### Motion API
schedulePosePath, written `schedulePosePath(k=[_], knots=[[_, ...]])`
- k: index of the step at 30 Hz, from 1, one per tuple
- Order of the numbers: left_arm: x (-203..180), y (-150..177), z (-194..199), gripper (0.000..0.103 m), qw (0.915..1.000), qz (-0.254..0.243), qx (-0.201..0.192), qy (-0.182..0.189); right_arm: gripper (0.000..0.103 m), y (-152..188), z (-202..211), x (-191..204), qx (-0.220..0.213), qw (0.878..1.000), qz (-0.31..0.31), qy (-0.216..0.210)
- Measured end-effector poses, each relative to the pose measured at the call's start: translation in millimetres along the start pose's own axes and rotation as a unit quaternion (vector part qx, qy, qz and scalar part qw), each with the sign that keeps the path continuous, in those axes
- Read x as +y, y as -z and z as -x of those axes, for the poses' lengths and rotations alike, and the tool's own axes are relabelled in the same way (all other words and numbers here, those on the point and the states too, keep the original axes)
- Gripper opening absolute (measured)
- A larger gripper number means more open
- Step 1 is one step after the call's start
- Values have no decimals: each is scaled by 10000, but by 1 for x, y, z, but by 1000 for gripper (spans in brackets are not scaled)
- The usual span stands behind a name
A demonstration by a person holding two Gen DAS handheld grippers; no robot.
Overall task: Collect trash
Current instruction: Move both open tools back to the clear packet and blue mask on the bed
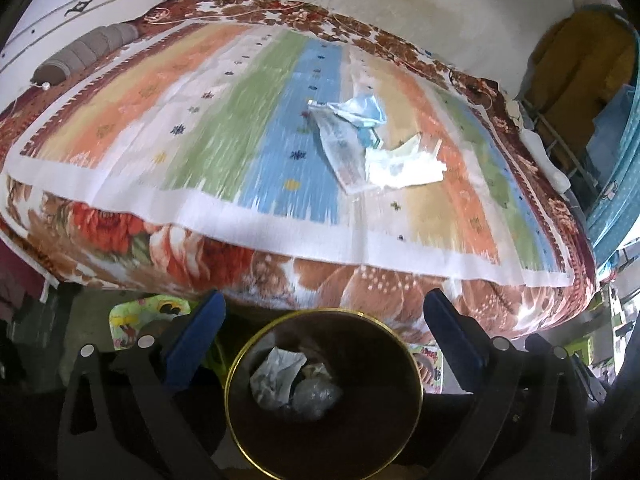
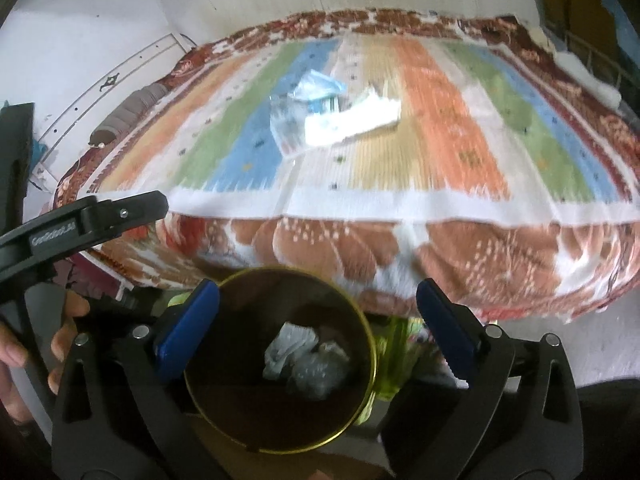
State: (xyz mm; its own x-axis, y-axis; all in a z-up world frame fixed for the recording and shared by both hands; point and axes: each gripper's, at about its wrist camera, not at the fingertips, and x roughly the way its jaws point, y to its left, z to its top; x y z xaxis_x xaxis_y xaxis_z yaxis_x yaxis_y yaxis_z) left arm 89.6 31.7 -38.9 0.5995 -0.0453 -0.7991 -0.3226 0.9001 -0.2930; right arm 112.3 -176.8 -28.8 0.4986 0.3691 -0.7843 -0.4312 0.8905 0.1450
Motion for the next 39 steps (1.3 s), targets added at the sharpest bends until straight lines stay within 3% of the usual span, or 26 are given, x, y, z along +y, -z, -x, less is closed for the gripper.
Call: schedulePosePath(k=[2, 5, 10, 20, 27, 30, 34, 39], knots=[[2, -11, 0, 97, 10000, -11, 45, 73, 94, -8, 2, -2, -48, 10000, -37, -51], [2, -35, 5, 97, 9998, -147, -113, -41, 94, -19, -1, -12, 90, 9980, -436, -450], [-7, -61, -1, 97, 9978, -617, -164, -168, 94, -46, -11, -18, 21, 9994, -322, -139], [-11, -99, -22, 97, 9970, -766, -120, -13, 94, -86, -25, -18, -209, 9998, -52, 1], [10, -126, -42, 96, 9986, -353, 45, 386, 94, -105, -38, -8, -245, 9993, 223, -177], [9, -131, -61, 95, 9960, -560, 355, 604, 94, -114, -47, -3, -215, 9988, 387, -195], [9, -139, -70, 94, 9946, -728, 325, 665, 94, -125, -59, -6, -190, 9989, 287, -320], [20, -153, -81, 93, 9936, -492, 292, 972, 94, -142, -70, -11, -287, 9986, 194, -394]])
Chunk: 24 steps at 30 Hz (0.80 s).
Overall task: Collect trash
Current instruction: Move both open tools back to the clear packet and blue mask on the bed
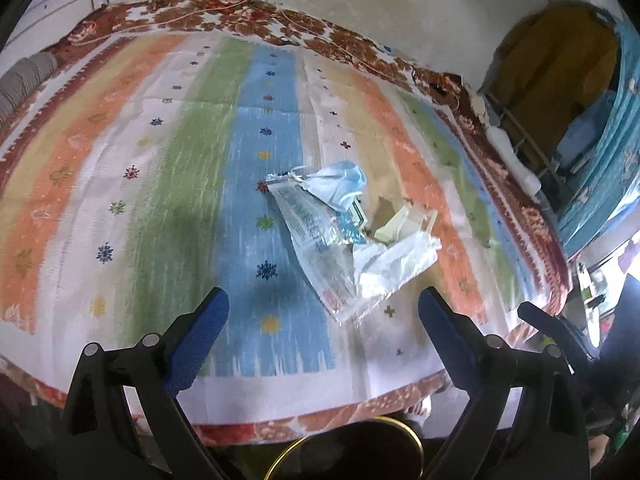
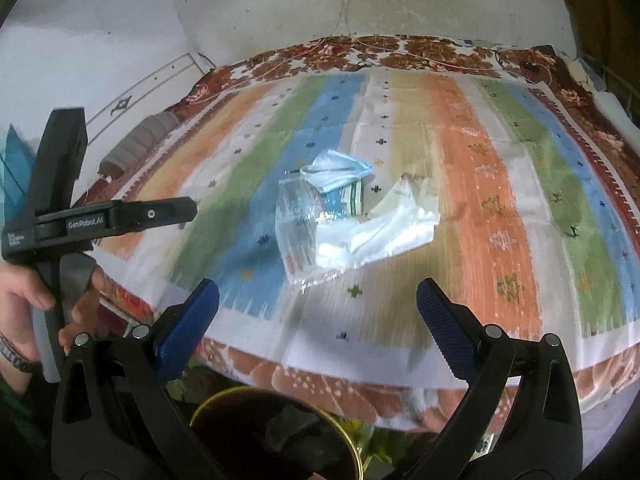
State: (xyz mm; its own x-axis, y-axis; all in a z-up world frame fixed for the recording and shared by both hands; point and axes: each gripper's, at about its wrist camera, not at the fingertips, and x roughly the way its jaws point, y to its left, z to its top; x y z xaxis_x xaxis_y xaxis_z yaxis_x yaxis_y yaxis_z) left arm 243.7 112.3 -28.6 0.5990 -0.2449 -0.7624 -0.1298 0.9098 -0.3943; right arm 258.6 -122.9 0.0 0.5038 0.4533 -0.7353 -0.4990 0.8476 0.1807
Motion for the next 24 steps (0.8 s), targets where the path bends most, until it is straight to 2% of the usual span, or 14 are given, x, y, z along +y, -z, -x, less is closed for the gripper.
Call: schedulePosePath(k=[6, 11, 15, 19, 24], knots=[[16, -7, -20, 90, 9991, 273, 257, 175, 94, -17, -22, -4, -54, 9999, 134, 41], [28, -16, -27, 88, 9981, 453, 237, 342, 94, -32, -36, -4, -168, 9991, 372, 124], [42, -21, -38, 83, 9954, 739, 262, 552, 94, -42, -52, -10, -183, 9987, 447, 149], [47, -23, -55, 78, 9954, 674, 386, 557, 93, -48, -71, -13, -107, 9983, 538, 182], [51, -26, -73, 67, 9934, 595, 569, 799, 93, -56, -90, -13, -58, 9976, 672, 154]])
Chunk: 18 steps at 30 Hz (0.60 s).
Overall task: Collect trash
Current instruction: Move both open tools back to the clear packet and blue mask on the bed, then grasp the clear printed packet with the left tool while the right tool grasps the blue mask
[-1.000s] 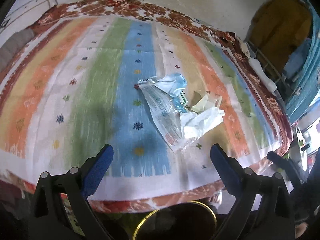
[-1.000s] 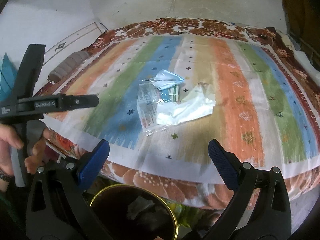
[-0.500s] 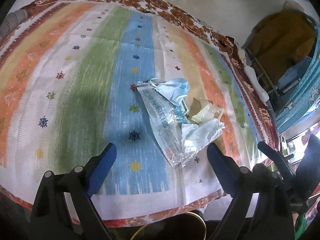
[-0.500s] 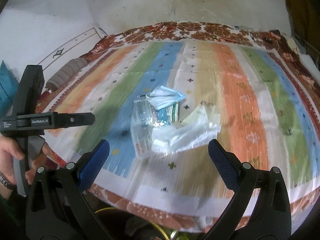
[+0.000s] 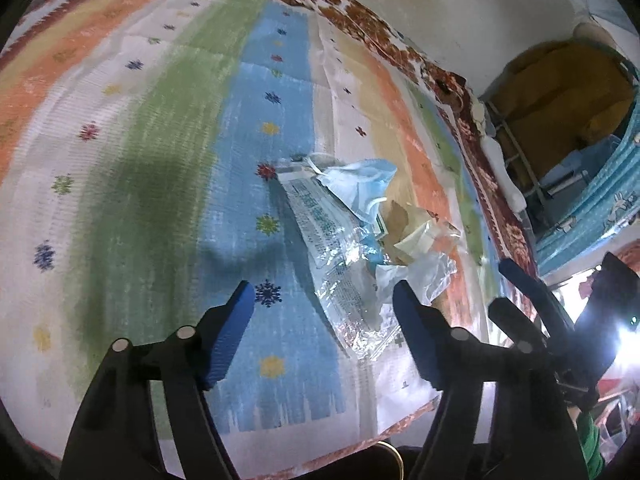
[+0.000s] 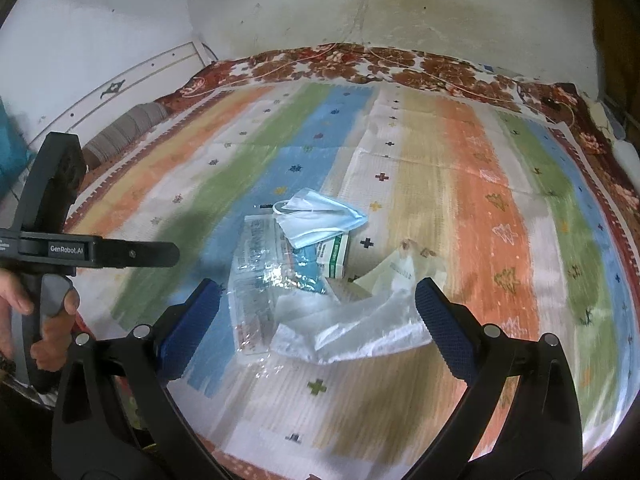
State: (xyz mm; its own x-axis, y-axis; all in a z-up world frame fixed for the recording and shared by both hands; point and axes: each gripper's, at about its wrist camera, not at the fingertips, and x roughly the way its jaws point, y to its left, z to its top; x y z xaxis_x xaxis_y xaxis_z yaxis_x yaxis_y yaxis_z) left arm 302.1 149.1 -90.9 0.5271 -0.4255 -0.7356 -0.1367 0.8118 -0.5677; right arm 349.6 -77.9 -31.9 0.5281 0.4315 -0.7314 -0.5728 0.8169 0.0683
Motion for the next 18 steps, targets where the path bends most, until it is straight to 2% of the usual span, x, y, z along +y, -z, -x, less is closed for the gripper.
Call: schedulePosePath(k=[9, 12, 18], knots=[[14, -9, -22, 63, 9996, -42, 108, 273, 89, -19, -30, 0, 16, 9995, 258, -195], [16, -12, -25, 62, 9992, -107, 132, 372, 89, -27, -39, 4, 14, 9988, 466, -123], [29, -17, -29, 60, 9984, 90, 78, 560, 85, -37, -61, 9, 196, 9972, 718, -10]])
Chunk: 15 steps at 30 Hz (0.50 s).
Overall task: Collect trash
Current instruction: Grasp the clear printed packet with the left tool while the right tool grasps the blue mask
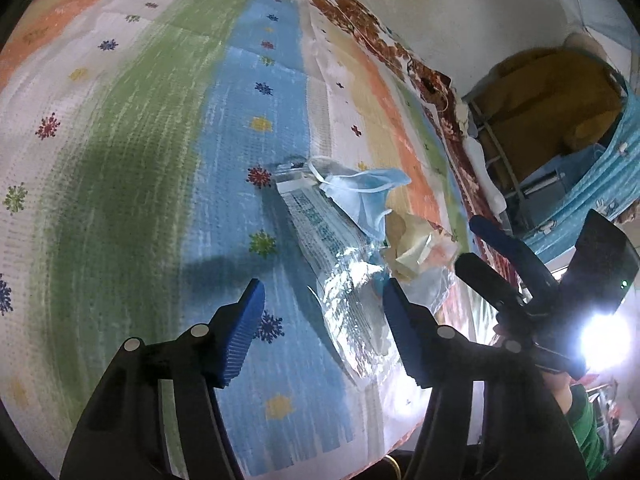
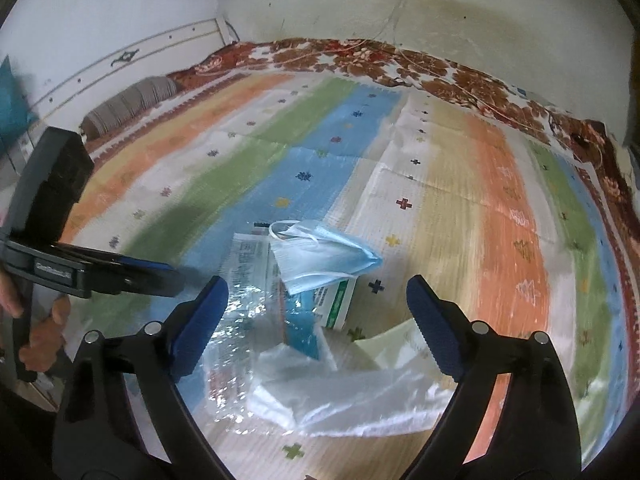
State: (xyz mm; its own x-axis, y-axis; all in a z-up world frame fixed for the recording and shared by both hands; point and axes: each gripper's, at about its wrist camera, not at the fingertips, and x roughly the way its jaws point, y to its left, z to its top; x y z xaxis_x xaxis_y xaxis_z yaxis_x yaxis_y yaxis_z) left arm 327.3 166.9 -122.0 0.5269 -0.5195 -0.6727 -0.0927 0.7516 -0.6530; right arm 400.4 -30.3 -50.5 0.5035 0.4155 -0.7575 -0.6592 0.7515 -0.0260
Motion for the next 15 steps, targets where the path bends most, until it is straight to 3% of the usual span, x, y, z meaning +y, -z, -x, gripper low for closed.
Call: schedulePosePath(k=[10, 15], knots=[[-3, -4, -17, 54, 9993, -166, 177, 282, 72, -17, -27, -3, 154, 9995, 258, 102], [1, -1, -26, 45, 9987, -175, 284, 377, 63, -28, -45, -4, 289, 9989, 351, 126]])
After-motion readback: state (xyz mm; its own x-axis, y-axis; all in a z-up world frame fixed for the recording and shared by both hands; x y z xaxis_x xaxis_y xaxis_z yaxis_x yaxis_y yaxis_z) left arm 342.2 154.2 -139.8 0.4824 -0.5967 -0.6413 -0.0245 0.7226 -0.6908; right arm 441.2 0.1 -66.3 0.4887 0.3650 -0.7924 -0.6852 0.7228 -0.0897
